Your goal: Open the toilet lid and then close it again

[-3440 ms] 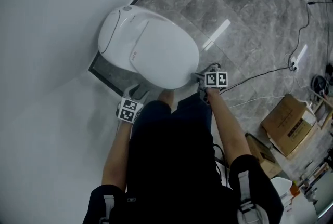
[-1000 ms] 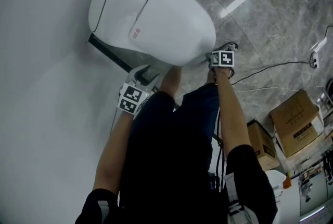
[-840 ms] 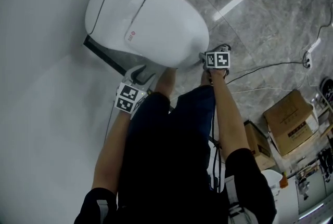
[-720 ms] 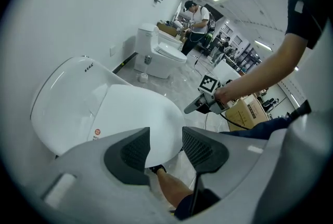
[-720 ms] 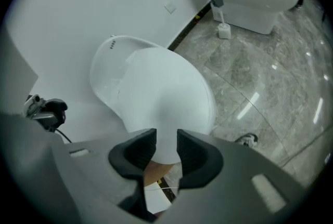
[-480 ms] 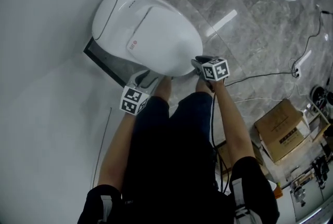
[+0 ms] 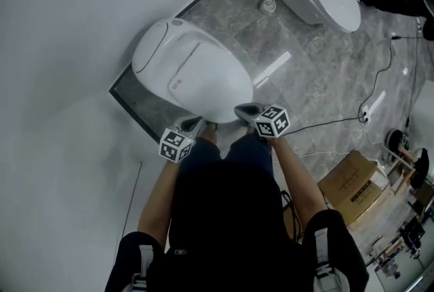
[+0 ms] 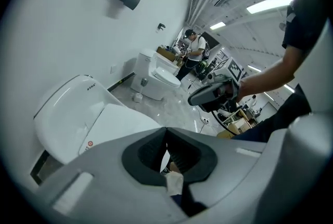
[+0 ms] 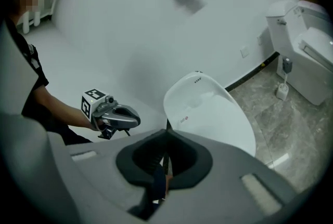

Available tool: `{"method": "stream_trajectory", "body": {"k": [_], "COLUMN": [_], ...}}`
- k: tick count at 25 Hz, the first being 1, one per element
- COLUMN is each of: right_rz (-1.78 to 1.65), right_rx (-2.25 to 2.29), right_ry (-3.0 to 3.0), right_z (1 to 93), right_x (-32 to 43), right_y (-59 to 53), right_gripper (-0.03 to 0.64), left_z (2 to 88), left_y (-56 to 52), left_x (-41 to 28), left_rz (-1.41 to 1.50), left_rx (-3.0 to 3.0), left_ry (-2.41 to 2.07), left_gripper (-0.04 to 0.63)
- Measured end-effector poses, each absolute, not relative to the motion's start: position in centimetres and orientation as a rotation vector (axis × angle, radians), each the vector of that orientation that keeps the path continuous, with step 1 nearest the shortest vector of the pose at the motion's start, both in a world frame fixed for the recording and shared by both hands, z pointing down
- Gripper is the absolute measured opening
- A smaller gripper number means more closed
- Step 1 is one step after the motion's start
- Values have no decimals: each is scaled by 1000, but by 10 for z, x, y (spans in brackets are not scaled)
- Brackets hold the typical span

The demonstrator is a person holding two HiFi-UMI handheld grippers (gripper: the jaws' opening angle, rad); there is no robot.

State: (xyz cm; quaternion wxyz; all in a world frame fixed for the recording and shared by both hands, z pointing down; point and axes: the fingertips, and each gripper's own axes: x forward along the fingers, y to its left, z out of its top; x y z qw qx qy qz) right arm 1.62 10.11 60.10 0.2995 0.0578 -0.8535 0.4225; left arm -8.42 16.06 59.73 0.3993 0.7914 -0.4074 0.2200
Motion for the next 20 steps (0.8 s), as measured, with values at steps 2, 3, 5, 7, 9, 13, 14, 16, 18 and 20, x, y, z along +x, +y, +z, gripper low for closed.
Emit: {"method": "stream_trajectory", "body": {"k": [2, 3, 5, 7, 9, 13, 14, 16, 18, 20], "right_rz": [1098, 1106, 1151, 1165, 1133, 1009, 972, 918, 887, 842], "right_rx": [153, 159, 178, 198, 208, 211, 209, 209, 218, 225], "right_ry": [-2297, -2311, -2338, -2371, -2404, -2443, -2448, -2456, -2464, -2471], "right_z": [583, 574, 554, 536, 520, 496, 493, 487, 481, 474], "right_x": [7, 2, -6, -16, -24, -36, -40, -46, -48, -48], "right_y": [107, 109, 114, 113, 109, 103, 101, 101, 99, 94], "right_gripper": [5, 5, 5, 5, 5, 5, 5, 5, 5, 5], "left_z": [588, 584, 573, 562, 550, 527, 522, 512, 502, 493], "left_y": [162, 163, 165, 164, 158, 141, 136, 131, 124, 116], "left_x": [-87, -89, -94, -103, -112, -125, -129, -133, -134, -133], "left_rz": [558, 558, 547, 531, 512, 449, 437, 419, 403, 392], "left_rx": [2032, 2045, 2057, 2063, 2077, 2115, 2127, 2153, 2179, 2203], "left_ry": [-1018, -1014, -1014, -1028, -1046, -1071, -1071, -1064, -1054, -1044], "left_gripper": [11, 11, 11, 11, 11, 11, 11, 11, 11, 11]}}
